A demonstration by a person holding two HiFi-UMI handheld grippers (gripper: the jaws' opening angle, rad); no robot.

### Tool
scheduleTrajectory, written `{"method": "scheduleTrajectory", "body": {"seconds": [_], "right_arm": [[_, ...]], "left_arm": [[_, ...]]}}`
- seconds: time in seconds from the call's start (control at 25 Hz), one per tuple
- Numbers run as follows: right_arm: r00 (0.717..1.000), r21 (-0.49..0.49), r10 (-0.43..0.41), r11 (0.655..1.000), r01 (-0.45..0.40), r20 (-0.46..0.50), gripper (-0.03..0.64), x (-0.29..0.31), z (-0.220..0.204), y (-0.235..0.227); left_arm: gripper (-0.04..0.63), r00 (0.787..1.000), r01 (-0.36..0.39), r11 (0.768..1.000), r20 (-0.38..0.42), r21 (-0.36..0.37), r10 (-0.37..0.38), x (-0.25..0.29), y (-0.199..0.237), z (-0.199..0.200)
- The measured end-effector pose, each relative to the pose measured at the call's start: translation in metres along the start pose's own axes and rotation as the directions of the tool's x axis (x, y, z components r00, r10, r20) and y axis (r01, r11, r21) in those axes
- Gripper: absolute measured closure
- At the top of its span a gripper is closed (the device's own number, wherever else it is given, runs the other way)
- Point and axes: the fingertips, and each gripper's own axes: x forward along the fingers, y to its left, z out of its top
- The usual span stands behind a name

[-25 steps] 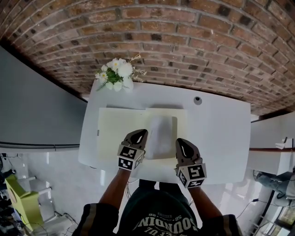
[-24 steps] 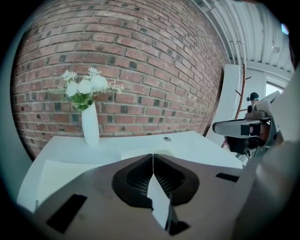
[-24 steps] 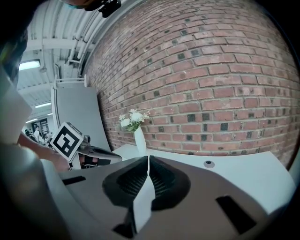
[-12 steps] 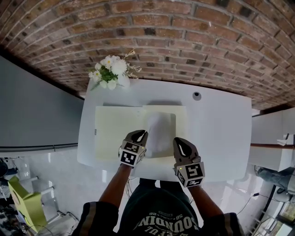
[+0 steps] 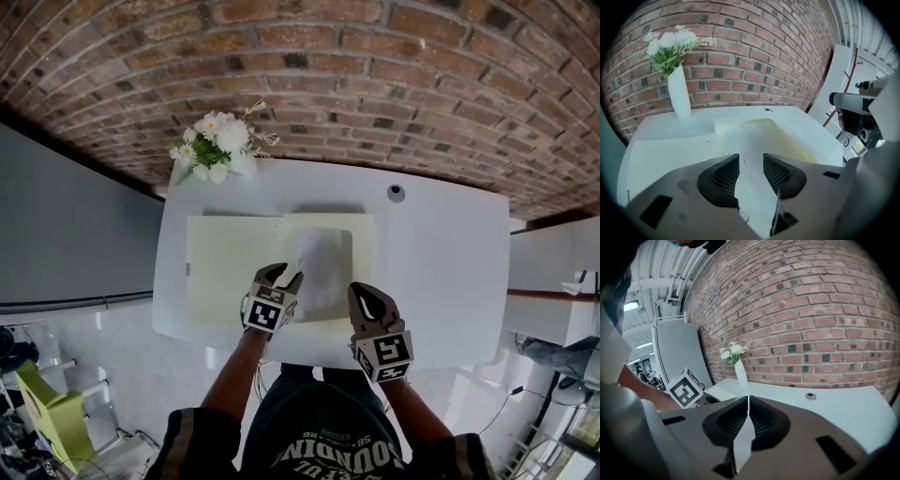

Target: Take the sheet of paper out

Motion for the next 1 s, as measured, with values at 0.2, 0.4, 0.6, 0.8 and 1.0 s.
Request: {"method": "scheduleTrajectory", "body": {"seconds": [0.2,0.4,0.6,0.8,1.0], "right_arm": [[1.0,-0.004,0.003,1.0,-0.003,0.01,0.546,0.003,0.004,-0.003],[1.0,0.0,0.004,1.0,-0.004,0.01,0.546,0.004,0.005,-0.008],[1.0,-0.005,0.007,1.0,-0.007,0.0,0.546,0.005,0.003,-0.01],[1.0,-0.007,0.007,1.0,-0.007,-0.015,0.546,0.007,-0.001,-0.013],[1.0,-0.005,0.002,1.0,-0.002,-0.024,0.546,0.007,-0.004,-0.019]], "left_arm": [[0.454,1.0,-0.009,1.0,-0.029,-0.023,0.008,0.012,0.006,-0.003],[0.454,0.997,-0.008,0.998,-0.071,-0.055,0.004,0.027,0.008,-0.011],[0.454,0.994,-0.016,0.998,-0.106,-0.065,0.009,0.038,0.012,-0.018],[0.455,0.991,-0.019,0.997,-0.13,-0.07,0.01,0.049,0.014,-0.025],[0.456,0.99,-0.04,0.995,-0.141,-0.087,0.028,0.056,0.019,-0.026]]}}
